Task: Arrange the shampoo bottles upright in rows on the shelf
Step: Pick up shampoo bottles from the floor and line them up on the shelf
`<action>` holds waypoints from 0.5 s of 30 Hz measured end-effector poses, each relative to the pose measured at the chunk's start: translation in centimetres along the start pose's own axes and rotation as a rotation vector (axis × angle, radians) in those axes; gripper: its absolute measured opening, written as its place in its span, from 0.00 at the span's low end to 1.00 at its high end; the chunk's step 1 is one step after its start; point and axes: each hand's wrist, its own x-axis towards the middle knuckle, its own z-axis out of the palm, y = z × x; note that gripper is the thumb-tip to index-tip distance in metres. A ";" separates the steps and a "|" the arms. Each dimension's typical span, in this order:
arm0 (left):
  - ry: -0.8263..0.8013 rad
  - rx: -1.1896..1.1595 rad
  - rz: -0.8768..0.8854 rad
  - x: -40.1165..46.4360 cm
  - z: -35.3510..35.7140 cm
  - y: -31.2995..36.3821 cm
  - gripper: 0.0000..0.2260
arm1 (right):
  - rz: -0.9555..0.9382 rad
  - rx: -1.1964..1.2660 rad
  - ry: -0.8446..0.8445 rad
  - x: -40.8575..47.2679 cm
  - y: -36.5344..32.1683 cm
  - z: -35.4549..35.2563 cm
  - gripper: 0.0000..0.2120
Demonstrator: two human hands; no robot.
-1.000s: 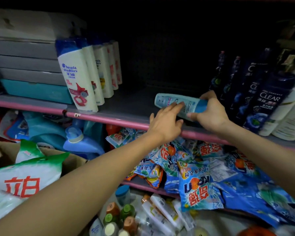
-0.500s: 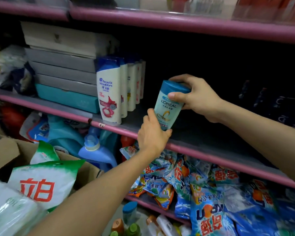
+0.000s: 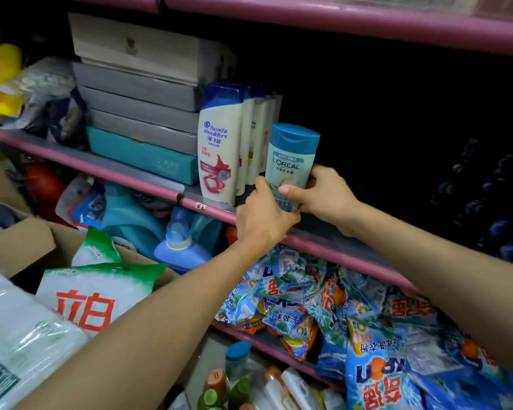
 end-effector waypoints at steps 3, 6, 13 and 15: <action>-0.037 0.037 0.034 0.1 0.0 -0.1 0.25 | -0.033 -0.032 0.112 -0.2 0.9 0.6 0.16; -0.182 0.060 0.099 0.2 0.3 0.0 0.24 | 0.113 0.127 0.194 -0.8 1.6 -0.2 0.14; -0.119 -0.250 0.336 -4.6 -1.2 4.0 0.27 | -0.097 0.171 0.336 -9.6 -0.7 -3.4 0.17; -0.126 -0.301 0.384 -7.0 -1.8 4.0 0.24 | -0.120 0.181 0.279 -12.4 -1.4 -3.8 0.17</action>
